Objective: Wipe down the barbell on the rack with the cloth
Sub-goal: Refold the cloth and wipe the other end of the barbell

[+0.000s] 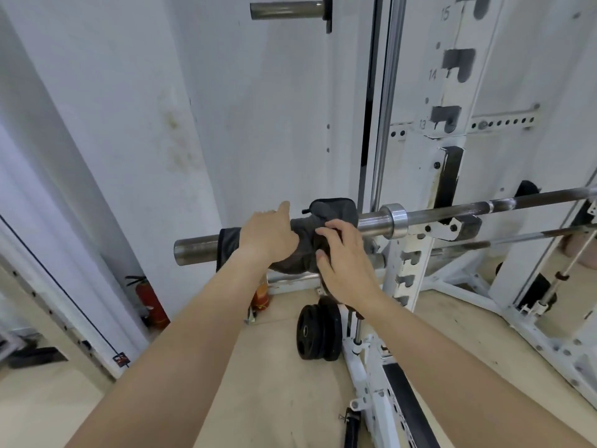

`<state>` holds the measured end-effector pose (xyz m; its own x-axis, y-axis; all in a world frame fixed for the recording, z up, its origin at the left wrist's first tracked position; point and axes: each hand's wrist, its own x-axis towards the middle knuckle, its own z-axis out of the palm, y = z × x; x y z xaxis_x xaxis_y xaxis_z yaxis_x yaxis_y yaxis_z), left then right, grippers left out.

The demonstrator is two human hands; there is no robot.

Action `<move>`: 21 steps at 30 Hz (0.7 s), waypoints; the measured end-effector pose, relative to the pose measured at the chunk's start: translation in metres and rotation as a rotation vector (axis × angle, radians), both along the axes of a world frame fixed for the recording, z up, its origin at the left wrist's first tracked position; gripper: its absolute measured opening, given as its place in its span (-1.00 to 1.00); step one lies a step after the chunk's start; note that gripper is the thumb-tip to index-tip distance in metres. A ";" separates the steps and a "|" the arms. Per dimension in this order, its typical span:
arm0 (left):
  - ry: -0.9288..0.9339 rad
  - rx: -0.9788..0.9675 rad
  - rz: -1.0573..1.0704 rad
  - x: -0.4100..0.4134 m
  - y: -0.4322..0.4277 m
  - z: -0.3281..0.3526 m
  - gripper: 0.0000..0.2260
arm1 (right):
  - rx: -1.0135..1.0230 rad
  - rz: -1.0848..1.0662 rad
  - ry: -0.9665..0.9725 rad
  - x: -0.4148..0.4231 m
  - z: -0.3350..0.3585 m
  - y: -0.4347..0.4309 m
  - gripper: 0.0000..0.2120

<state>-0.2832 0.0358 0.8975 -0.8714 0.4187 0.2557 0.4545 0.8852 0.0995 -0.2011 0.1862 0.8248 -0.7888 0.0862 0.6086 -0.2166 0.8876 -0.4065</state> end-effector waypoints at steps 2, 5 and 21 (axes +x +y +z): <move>-0.013 -0.046 -0.006 0.004 0.000 0.002 -0.55 | -0.076 -0.121 0.051 -0.005 0.012 0.001 -0.60; 0.065 -0.044 -0.017 0.016 -0.007 0.000 -0.69 | -0.059 -0.151 -0.052 -0.018 0.028 0.006 -0.35; -0.343 0.853 -0.445 0.099 -0.020 -0.004 -0.54 | -0.537 0.277 -0.122 0.066 0.097 -0.009 -0.93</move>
